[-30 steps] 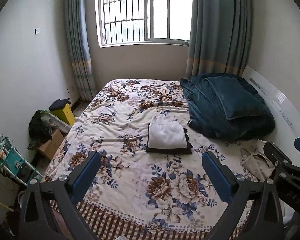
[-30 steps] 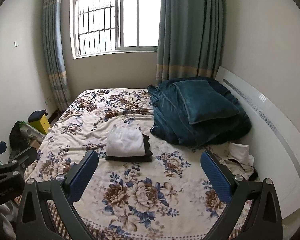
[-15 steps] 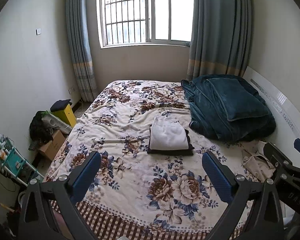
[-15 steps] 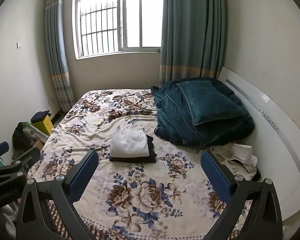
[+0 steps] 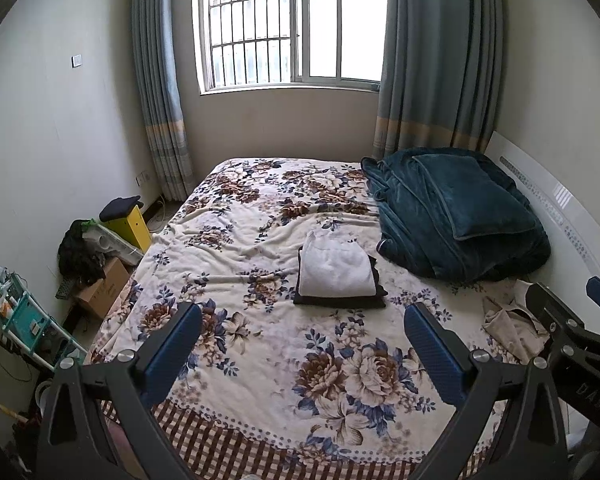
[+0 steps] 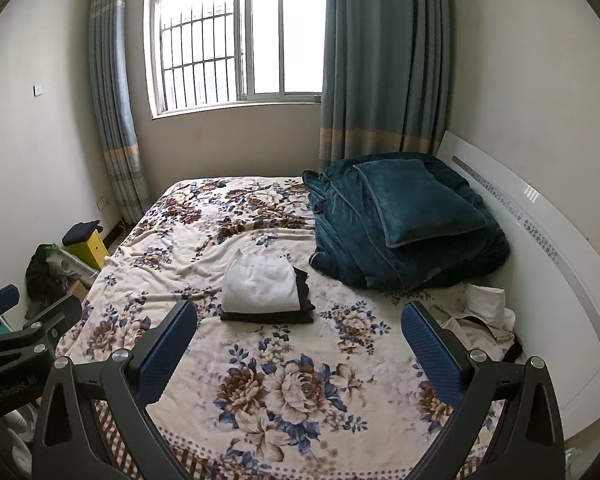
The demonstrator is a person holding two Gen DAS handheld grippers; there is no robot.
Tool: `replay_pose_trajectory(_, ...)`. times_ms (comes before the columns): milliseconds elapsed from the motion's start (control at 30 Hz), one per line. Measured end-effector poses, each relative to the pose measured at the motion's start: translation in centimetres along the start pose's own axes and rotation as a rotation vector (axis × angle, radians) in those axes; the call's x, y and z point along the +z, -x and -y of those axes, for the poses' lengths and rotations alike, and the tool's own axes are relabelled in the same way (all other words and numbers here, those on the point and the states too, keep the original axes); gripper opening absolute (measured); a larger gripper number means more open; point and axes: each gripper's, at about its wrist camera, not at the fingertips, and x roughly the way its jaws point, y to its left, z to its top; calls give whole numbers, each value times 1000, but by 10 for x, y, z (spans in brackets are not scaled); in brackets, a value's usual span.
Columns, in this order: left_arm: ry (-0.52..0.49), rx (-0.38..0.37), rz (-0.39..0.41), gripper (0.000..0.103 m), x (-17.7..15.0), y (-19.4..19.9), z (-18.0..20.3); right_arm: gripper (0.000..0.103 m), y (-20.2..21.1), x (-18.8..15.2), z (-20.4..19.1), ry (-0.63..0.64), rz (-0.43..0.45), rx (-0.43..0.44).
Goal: Fold small clothes
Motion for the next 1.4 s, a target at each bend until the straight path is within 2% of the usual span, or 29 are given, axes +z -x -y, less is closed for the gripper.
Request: replay_pose_trajectory(1400,12,48,34,103,6,5,3,103,7,-1,-2,7,-4,2)
